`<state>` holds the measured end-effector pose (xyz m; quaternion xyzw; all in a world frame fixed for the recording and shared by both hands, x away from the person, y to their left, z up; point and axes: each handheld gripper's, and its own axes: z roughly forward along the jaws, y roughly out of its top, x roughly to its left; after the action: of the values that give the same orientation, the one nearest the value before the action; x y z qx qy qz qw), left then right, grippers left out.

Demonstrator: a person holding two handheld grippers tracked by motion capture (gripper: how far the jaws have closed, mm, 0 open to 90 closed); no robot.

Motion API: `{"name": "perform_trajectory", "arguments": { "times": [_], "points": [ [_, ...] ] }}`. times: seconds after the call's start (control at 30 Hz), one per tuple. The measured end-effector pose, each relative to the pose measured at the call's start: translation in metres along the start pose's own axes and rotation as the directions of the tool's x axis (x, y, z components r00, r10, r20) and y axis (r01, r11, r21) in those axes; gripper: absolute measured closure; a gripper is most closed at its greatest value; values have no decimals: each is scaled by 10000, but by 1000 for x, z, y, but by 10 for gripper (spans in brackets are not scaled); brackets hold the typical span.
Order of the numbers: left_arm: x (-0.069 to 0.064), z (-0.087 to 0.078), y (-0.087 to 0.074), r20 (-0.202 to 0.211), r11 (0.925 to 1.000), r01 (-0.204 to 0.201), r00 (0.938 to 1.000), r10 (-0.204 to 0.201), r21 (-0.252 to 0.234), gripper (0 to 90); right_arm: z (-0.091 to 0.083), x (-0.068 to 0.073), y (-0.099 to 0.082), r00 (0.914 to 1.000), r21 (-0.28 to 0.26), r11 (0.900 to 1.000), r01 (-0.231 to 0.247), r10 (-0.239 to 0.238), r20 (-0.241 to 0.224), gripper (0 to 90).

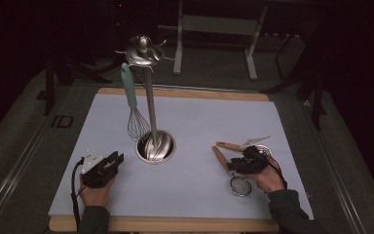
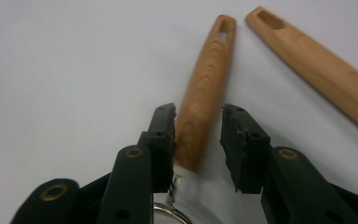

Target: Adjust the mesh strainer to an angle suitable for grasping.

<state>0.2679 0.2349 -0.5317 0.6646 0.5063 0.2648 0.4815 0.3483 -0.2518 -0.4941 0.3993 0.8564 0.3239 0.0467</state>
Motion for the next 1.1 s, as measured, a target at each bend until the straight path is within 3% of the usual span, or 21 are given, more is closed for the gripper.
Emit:
{"name": "perform_trajectory", "arguments": {
  "times": [0.23,1.1],
  "points": [
    [-1,0,0,1,10000,-6,10000,6,1,705,-3,-6,-4,9993,112,9999,-129,125,345,668],
    [-1,0,0,-75,10000,-90,9999,90,6,697,9,0,-2,9938,264,9987,-444,469,-1011,668]
  ]
}}
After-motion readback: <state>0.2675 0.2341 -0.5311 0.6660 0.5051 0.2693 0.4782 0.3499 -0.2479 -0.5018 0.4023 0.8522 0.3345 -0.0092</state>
